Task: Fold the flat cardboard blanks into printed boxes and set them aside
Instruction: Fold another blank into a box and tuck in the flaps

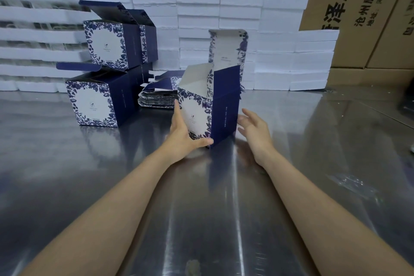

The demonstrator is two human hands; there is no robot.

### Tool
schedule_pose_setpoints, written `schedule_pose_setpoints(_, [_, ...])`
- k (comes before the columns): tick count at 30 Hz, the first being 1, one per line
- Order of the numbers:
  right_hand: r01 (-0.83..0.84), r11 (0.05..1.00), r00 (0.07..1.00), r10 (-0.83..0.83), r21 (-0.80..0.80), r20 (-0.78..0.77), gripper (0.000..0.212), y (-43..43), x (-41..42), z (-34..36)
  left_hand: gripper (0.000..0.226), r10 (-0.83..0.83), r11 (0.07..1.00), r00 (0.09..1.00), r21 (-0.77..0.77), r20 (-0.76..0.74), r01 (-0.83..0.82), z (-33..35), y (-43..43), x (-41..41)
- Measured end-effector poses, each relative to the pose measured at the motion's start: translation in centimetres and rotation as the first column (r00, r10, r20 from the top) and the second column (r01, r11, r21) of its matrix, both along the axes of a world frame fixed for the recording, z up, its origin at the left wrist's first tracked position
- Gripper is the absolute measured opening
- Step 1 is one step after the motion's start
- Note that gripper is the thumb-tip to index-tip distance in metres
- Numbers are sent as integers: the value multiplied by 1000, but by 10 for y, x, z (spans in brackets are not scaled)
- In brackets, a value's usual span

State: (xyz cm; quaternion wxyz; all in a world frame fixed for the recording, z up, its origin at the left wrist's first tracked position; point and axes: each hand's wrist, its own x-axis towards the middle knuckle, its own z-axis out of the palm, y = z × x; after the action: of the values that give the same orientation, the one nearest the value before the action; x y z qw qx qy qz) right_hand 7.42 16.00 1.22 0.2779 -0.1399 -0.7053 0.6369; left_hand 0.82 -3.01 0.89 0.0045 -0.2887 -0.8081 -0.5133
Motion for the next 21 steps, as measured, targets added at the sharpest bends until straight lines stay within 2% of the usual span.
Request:
schedule_pose_setpoints(2, [-85,995,996,86,-49,11,31,-4,-2,1,134,83,994,996,71,-37,-81,2,-1,-1])
schedule_pose_setpoints(5, [-170,970,985,170,-176,-17,31,-9,-2,4,103,106,984,988,155,-109,-89,5,-4,0])
schedule_pose_setpoints(8, [-149,977,989,143,-152,-49,40,-12,1,6,80,112,979,959,194,-260,-62,5,-2,8])
schedule_pose_setpoints(11, [-62,998,960,51,-32,-277,35,-15,5,12,71,129,964,915,264,-383,-25,9,0,10])
schedule_pose_setpoints(13, [-54,995,923,82,86,-376,38,-17,10,20,64,87,972,903,234,-421,15,13,0,9])
schedule_pose_setpoints(16, [-53,958,927,152,281,-342,37,-23,16,25,48,106,979,867,201,-486,-7,17,0,10])
schedule_pose_setpoints(19, [24,921,929,123,389,-348,39,-22,18,27,41,169,974,828,222,-534,-56,22,0,12])
schedule_pose_setpoints(21, [68,887,922,120,457,-369,43,-20,19,29,36,155,973,817,230,-555,-28,25,0,13])
